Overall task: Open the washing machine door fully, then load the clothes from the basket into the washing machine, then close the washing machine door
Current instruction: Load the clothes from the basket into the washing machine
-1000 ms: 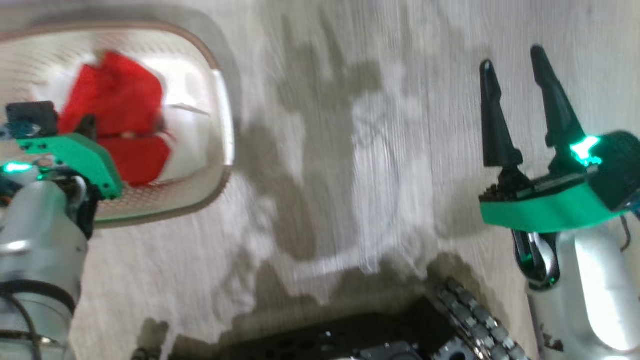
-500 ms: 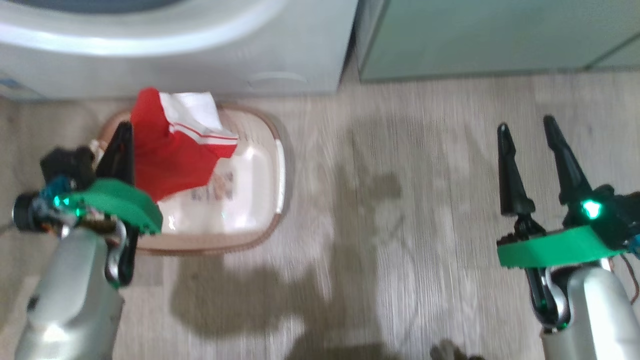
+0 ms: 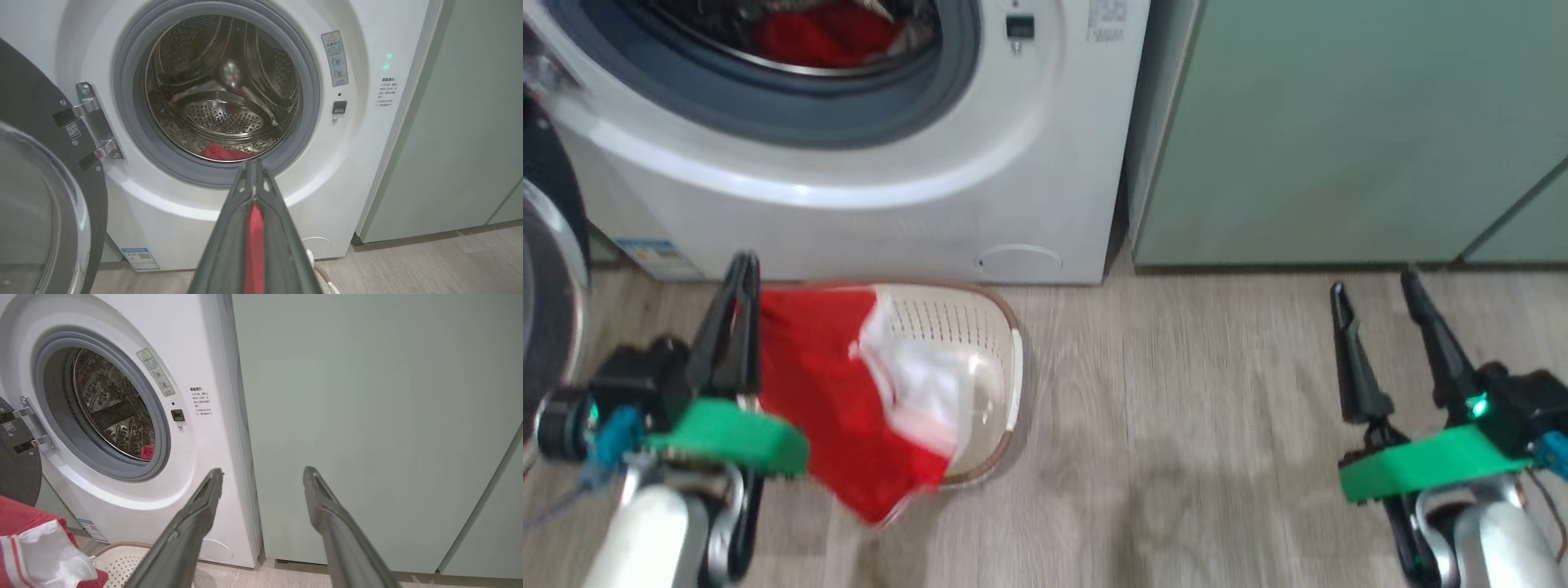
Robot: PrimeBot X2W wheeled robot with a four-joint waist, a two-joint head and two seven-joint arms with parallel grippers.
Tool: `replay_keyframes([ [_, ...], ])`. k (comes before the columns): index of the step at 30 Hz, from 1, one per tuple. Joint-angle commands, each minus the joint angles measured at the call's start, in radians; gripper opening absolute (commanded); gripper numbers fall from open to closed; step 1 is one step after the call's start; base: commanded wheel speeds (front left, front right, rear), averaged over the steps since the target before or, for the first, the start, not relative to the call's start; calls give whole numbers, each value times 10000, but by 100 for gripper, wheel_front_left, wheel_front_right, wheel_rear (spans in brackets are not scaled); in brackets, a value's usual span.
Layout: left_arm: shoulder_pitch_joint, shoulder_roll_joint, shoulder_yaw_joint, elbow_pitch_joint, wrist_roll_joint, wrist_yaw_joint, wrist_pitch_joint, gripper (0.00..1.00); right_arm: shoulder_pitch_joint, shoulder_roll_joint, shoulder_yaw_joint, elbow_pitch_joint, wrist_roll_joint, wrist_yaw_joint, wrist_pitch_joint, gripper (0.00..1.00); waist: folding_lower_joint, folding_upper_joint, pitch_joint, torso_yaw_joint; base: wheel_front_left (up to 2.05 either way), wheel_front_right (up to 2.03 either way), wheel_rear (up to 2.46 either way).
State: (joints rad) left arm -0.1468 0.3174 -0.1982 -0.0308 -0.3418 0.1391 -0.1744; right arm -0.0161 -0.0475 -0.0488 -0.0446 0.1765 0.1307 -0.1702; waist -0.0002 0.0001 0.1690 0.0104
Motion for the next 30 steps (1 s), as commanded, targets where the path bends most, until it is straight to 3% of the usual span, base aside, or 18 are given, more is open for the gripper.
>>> replay_keyframes([
  [1,-53,334,395,-552,81,135,39,0,47,-27,278,-402,53,0,80,100,2,-1,-381,18,0,0,0],
  [11,1595,314,130,-1735,198,600,498,0,799,-27,220,-794,130,0,393,100,2,-1,-985,-14,0,0,0],
  [30,1434,288,8,-1585,59,652,575,0,808,-27,250,-1035,220,0,435,100,2,-1,-761,74,0,0,0],
])
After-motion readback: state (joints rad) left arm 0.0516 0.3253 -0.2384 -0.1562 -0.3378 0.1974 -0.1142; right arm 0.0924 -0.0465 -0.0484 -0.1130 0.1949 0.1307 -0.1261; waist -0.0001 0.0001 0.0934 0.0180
